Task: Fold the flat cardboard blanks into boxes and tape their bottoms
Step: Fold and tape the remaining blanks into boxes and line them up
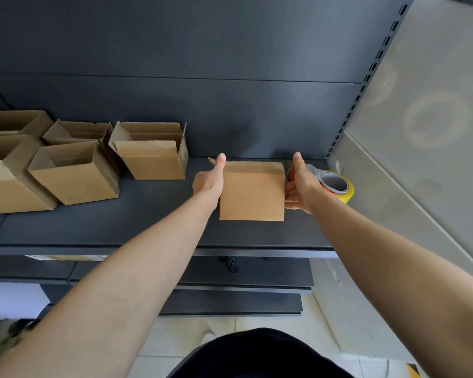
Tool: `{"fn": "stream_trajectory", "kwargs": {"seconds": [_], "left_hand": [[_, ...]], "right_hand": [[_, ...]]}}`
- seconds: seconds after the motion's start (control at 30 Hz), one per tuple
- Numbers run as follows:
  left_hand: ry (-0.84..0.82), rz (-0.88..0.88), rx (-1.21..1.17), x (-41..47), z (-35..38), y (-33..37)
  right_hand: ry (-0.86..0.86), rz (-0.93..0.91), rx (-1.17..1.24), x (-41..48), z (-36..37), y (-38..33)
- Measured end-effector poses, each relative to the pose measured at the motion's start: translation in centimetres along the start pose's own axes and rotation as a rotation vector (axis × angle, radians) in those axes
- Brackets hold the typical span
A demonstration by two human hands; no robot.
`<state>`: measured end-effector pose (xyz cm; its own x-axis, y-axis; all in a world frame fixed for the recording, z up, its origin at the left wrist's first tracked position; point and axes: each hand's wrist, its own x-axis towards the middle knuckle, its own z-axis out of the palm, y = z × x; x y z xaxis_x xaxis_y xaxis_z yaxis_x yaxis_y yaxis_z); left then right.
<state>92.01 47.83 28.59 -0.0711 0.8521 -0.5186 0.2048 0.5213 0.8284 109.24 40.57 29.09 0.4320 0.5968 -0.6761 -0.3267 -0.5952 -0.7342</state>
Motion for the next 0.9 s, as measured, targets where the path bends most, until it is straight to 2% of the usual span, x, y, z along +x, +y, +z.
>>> {"fn": "stream_trajectory", "kwargs": {"seconds": [0.1, 0.2, 0.4, 0.53, 0.9], "left_hand": [[0.048, 0.164, 0.043, 0.4, 0.1, -0.1], [0.003, 0.229, 0.054, 0.7, -0.5, -0.4], [-0.072, 0.073, -0.095, 1.1, -1.5, -0.5], [-0.106, 0.021, -0.067, 0.7, -1.6, -0.2], [-0.283, 0.015, -0.055, 0.7, -2.5, -0.7]], "right_hand": [[0.068, -0.050, 0.019, 0.3, 0.4, -0.4], [0.079, -0.069, 0.051, 0.0, 0.6, -0.2], [0.115, -0.077, 0.004, -1.1, 0.7, 0.6], [0.070, -0.133, -0.092, -1.4, 1.4, 0.8], [0.370, -0.173, -0.120, -2.1, 3.7, 1.1]]}}
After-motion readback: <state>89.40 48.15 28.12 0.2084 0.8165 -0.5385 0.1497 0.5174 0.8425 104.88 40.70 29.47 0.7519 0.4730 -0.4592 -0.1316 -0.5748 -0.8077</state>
